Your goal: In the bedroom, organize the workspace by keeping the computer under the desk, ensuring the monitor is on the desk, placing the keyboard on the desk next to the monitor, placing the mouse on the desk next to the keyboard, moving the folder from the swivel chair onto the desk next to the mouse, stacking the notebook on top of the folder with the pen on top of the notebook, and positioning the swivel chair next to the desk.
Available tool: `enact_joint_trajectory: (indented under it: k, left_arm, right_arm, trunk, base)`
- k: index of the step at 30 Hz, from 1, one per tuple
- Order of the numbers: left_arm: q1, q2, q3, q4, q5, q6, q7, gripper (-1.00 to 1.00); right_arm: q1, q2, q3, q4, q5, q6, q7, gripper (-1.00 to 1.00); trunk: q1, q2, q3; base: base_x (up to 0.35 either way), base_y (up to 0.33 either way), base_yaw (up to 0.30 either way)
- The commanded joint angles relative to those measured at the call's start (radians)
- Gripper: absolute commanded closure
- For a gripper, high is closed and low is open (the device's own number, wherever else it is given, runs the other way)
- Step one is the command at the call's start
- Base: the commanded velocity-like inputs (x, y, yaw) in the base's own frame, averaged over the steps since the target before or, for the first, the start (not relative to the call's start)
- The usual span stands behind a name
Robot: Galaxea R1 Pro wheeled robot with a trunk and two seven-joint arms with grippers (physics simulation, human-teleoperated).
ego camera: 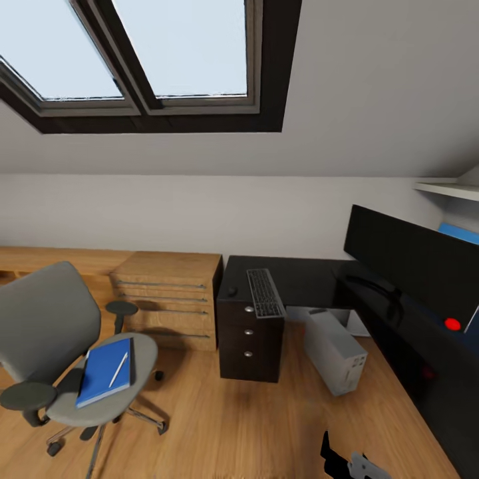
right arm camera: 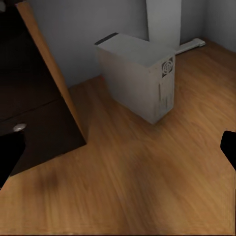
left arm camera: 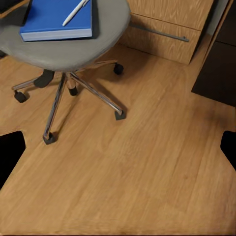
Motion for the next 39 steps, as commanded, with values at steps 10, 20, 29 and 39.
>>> enact_joint_trajectory:
  k: [10,20,29,39]
  left_arm:
    - [-0.001,0.001,-0.003,-0.001,0.010,-0.007,0.003,-1.00]
    - [-0.001,0.001,-0.003,-0.001,0.009,-0.007,0.003,-1.00]
    - [-0.001,0.001,-0.003,-0.001,0.009,-0.007,0.004,-1.00]
    - [-0.001,0.001,-0.003,-0.001,0.009,-0.006,0.006,-1.00]
  right_arm:
    - [-0.001,0.002,0.008,0.002,-0.005,0.014,-0.001,-1.00]
    - [0.000,0.001,0.008,0.002,-0.004,0.021,-0.001,-1.00]
    - [0.001,0.001,0.008,0.002,-0.004,0.022,-0.001,-1.00]
    - [0.002,0.001,0.008,0.002,-0.004,0.022,-0.001,-1.00]
  trunk:
    - [-0.039,0.069,0.018]
    - [-0.077,0.139,0.046]
    - [-0.112,0.202,0.074]
    - [-0.150,0.272,0.105]
  base:
    - [-0.336,0.000,0.166]
    - [-0.336,0.000,0.054]
    - [-0.337,-0.028,0.003]
    - [-0.316,-0.187,0.000]
